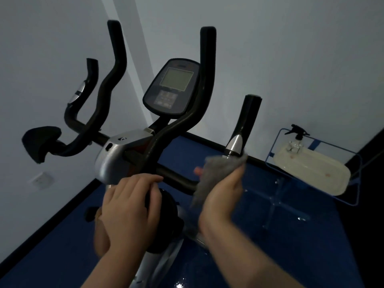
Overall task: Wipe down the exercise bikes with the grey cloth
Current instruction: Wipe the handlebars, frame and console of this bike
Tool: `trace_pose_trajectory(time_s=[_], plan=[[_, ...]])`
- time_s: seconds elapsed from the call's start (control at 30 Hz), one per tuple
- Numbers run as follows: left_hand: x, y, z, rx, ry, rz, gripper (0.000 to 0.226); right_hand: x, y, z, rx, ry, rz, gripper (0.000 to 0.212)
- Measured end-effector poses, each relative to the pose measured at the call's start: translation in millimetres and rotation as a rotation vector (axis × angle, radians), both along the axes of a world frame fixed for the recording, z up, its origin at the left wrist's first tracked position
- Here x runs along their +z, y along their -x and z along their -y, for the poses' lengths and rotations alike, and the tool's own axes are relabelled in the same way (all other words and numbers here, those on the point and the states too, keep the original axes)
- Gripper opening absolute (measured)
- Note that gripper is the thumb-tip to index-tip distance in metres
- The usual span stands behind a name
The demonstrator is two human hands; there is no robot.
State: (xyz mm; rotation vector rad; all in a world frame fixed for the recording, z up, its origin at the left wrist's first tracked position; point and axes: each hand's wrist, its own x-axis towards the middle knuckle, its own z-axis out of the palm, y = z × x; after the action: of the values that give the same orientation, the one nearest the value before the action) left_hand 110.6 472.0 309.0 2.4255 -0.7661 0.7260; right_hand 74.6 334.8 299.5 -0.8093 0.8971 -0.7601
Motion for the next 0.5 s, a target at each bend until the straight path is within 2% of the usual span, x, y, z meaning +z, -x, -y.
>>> trace_pose_trajectory(time_s=[0.07,0.2,0.27,0.33,0.43,0.5], plan=[[-1.7,-1.9,-1.6,-0.021,0.003,0.027,0.025,-8.5,9.1,-21.0,-0.004,0.006,-0.069,0.039],[0.1,-0.3,-0.1,-0.042,-0.005,0.050,0.025,4.5,-3.1,11.2,-0.094,0.139,-0.061,0.046],[0.2,-0.7,-0.1,-0.045,-0.013,0.057,0.024,5.2,-3.1,4.7,-0.095,0.444,-0.076,0.039],[-0.2,-1.6,-0.8,-0.039,-0.019,0.068,0.024,-2.2,4.5,-4.9,-0.021,0.816,-0.126,0.047],[-2.5,-2.7,-1.0,-0.034,-0.015,0.082,0.023,-10.9,16.8,25.6,0.092,1.440,-0.391,0.045],[-3.2,-2.9,-1.0,-0.035,0.005,0.083,0.023,-1.1,23.1,34.4,0.226,1.736,-0.525,0.045]])
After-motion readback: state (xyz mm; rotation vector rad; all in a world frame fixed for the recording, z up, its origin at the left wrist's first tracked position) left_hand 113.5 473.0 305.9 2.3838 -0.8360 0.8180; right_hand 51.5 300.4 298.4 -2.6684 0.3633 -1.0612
